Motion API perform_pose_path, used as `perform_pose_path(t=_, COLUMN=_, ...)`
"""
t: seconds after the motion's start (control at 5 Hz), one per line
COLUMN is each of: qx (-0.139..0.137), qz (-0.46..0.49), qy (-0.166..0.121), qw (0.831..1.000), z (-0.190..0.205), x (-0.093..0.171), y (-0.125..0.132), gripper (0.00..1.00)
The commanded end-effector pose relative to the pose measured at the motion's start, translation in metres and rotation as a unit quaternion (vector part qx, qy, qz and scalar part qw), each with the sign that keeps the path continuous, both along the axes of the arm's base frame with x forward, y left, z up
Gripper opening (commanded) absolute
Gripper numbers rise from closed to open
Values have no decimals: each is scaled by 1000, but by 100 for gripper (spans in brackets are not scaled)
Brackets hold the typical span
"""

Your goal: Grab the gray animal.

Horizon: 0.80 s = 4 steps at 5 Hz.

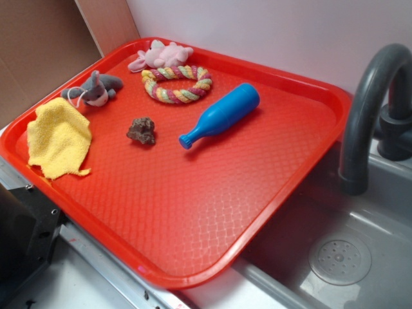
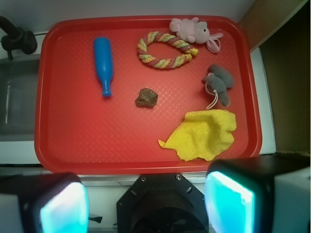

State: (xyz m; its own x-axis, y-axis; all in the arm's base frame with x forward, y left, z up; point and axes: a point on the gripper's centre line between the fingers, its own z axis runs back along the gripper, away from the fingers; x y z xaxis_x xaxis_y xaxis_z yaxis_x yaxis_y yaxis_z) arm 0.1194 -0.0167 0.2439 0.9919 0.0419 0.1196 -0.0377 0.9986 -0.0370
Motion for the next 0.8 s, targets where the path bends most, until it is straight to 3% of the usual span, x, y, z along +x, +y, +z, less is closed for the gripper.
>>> perform_pose_path(t=0.0, qx=0, qz=0, qy=0, qw=1000, z=0, x=0, y=0, gripper=100)
perform_pose_path(t=0.2, qx=-16, qz=124, qy=-15, qw=992, z=-9, x=10, y=26, gripper=100)
perform_pose_path(t=0.4, qx=-6, qz=247, qy=-43, qw=968, z=-23, x=23, y=48, gripper=100)
perform_pose_path(t=0.6, qx=25, qz=364, qy=-62, qw=929, z=-37, x=32, y=72, gripper=100)
